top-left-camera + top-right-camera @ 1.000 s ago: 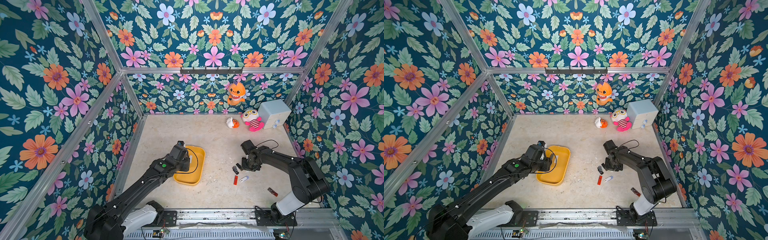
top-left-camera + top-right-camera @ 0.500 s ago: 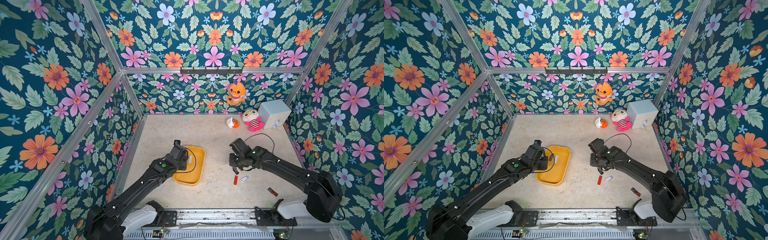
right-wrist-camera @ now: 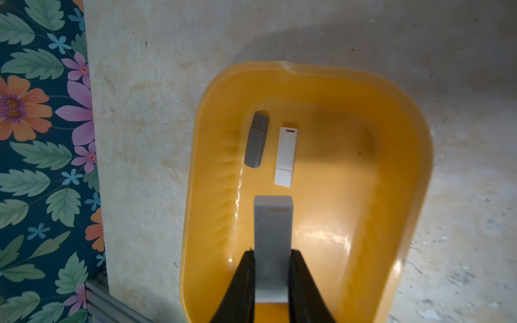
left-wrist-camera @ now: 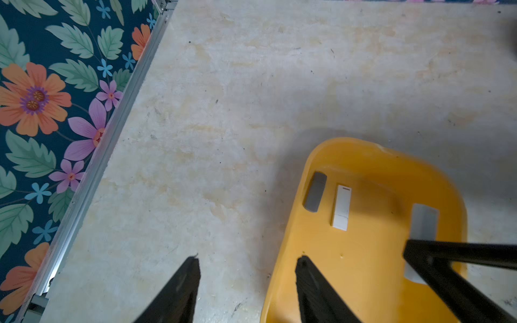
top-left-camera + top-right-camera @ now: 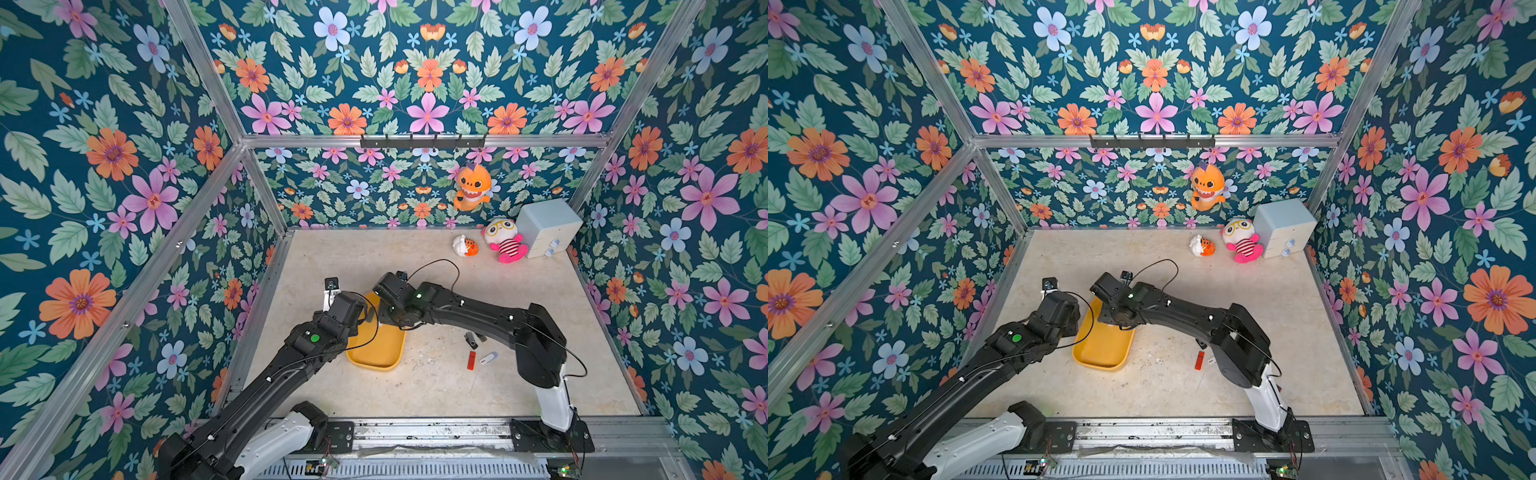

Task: Put the usb flash drive into the storage box
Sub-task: Place the USB flash in the storage box, then pick up the USB flash from the center of the board.

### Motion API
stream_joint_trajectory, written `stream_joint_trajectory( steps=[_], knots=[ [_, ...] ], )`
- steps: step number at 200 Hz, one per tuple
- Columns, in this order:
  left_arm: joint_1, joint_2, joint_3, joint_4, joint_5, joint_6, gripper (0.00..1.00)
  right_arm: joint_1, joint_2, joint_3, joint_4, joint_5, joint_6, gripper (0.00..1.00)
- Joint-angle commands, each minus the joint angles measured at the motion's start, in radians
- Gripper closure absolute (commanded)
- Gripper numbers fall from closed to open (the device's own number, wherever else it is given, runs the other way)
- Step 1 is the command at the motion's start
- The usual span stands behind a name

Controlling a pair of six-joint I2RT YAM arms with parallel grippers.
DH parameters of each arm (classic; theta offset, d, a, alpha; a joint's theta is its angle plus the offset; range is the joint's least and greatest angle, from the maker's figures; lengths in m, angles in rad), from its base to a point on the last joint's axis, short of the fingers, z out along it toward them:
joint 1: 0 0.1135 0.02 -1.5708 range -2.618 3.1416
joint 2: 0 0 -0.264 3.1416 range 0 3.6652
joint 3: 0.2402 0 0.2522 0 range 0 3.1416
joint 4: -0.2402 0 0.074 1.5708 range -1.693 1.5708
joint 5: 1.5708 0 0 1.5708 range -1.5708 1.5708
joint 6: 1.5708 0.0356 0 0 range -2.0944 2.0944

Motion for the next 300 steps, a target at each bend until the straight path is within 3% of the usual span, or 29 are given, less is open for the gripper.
stream_joint_trajectory(
  steps=[1,28,66,155,193,246,278,300],
  knots=[
    [0.000,-0.022,0.001,-0.015,-0.049,-0.014,0.40,0.001,0.088,0.103,-0.110,0.032,0.028,0.92],
    [0.000,-0.026,-0.001,-0.010,-0.042,-0.010,0.39,0.000,0.182,0.218,-0.214,0.082,0.048,0.89],
    [0.000,-0.015,0.001,-0.010,-0.033,-0.006,0.39,-0.003,0.219,0.235,-0.245,0.132,0.066,0.87],
    [0.000,-0.018,-0.002,-0.001,-0.009,0.005,0.38,-0.022,0.305,0.294,-0.273,0.102,0.060,0.80],
    [0.000,-0.018,-0.004,0.002,-0.003,0.008,0.37,-0.022,0.299,0.286,-0.275,0.094,0.066,0.65],
    [0.001,-0.019,-0.002,0.002,0.000,0.010,0.36,-0.020,0.188,0.240,-0.271,0.116,0.042,0.61],
    [-0.001,-0.039,-0.008,0.019,0.029,0.022,0.35,-0.033,0.008,0.144,-0.273,0.206,-0.009,0.61],
    [-0.006,-0.066,-0.015,0.048,0.081,0.043,0.35,-0.079,-0.187,-0.056,-0.227,0.276,-0.045,0.61]
  ],
)
